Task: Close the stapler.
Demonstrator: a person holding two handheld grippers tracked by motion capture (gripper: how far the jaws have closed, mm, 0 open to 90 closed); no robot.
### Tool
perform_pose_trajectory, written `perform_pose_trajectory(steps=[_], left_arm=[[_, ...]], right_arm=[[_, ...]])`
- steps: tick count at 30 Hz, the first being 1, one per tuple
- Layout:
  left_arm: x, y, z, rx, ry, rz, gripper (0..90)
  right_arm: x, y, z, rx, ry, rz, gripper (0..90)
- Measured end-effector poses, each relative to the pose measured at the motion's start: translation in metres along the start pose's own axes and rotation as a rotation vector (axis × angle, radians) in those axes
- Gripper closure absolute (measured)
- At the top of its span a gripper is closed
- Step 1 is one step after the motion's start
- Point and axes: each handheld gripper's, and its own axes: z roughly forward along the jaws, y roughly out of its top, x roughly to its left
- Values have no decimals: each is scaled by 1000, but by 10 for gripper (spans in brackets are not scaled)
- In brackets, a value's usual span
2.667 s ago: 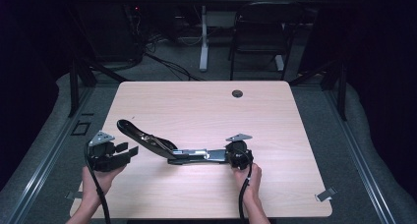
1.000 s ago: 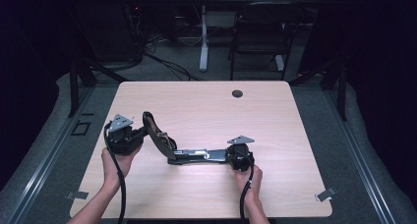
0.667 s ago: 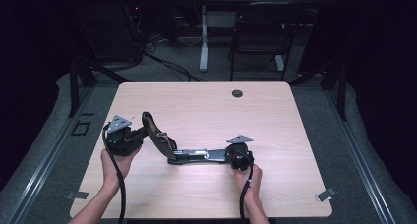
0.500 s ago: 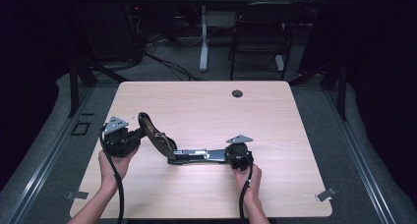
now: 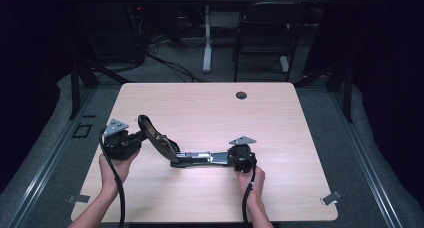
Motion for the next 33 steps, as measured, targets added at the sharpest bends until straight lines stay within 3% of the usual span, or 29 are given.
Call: perform_pose_trajectory(steps=[4, 10, 17, 23, 28, 33], left_arm=[[-2, 1, 1, -6, -2, 3, 855], [-6, 3, 3, -1, -9, 12, 852], [-10, 3, 6, 7, -24, 24, 845], [-13, 4, 9, 6, -33, 33, 840], [-22, 5, 14, 14, -47, 64, 833], [-30, 5, 19, 21, -55, 85, 838]], right_arm=[[14, 21, -15, -55, 19, -38, 900], [44, 61, -33, -130, 106, -83, 900], [78, 94, -34, -167, 173, -154, 900], [106, 118, -41, -219, 230, -186, 900], [119, 127, -44, -234, 247, -216, 900], [120, 129, -46, -245, 246, -209, 900]])
